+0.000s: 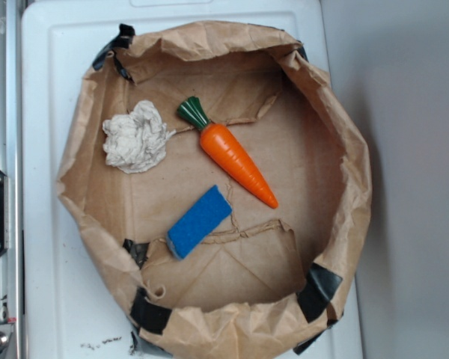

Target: Grab the carrot.

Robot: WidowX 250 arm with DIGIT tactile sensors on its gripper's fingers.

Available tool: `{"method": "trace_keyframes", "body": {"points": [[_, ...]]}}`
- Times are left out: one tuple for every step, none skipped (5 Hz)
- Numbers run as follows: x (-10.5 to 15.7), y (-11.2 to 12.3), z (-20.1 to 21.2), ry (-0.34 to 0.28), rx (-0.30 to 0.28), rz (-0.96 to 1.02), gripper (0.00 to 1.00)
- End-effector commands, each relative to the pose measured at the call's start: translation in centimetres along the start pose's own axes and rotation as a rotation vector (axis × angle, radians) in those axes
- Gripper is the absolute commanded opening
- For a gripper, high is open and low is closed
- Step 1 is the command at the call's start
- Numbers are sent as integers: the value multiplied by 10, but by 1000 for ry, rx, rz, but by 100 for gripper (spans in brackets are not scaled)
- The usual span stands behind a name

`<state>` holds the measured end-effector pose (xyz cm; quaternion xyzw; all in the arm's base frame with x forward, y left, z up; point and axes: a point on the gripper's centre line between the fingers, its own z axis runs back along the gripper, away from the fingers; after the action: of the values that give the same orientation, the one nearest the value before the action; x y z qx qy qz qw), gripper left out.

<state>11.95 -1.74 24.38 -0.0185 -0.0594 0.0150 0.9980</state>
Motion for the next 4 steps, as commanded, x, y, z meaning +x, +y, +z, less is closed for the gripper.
{"method": "trace_keyframes", "body": {"points": [[0,0,0,0,0,0,100],[-15,3,-2,-42,14,58,100],[-43,7,-2,-60,43,90,100],[-34,16,-3,-23,21,110,100]]}}
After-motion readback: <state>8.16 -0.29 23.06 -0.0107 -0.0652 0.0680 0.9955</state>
